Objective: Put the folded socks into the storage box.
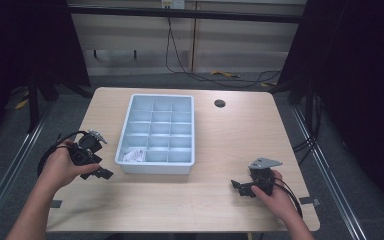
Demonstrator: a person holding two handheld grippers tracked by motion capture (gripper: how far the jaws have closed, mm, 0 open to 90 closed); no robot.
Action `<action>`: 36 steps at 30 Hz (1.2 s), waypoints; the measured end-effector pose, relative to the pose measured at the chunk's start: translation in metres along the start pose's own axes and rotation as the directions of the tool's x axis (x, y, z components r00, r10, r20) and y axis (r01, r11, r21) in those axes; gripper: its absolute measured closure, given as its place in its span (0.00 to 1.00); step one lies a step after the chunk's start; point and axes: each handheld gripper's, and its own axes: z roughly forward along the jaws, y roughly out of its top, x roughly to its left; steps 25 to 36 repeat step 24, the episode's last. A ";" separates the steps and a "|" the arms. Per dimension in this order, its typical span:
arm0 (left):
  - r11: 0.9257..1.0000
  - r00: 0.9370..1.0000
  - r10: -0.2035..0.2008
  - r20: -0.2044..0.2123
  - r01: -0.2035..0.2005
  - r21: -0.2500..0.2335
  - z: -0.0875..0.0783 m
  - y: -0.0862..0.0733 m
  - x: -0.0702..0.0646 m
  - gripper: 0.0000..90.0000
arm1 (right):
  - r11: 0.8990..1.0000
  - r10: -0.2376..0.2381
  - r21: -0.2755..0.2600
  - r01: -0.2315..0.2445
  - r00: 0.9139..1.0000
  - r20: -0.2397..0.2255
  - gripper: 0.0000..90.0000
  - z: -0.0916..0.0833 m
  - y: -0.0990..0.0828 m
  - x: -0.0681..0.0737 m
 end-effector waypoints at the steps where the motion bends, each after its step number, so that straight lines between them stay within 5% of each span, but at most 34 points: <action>1: 1.000 1.000 0.003 0.001 -0.003 0.002 0.001 -0.001 0.000 0.25 | 1.000 0.000 0.000 0.000 1.000 0.000 0.09 0.000 0.000 0.000; 12: 1.000 0.999 0.013 0.048 -0.013 -0.017 0.019 -0.018 0.002 0.24 | 1.000 0.000 0.000 0.000 1.000 0.000 0.09 0.000 0.000 0.000; 22: 0.998 0.998 0.026 0.048 -0.023 -0.060 0.021 -0.031 0.003 0.24 | 1.000 0.001 0.000 -0.001 1.000 0.000 0.09 0.000 0.000 0.000; 36: 0.998 0.998 0.026 0.049 -0.023 -0.056 0.021 -0.033 0.004 0.24 | 1.000 -0.002 -0.002 0.002 1.000 0.000 0.09 0.000 0.000 0.000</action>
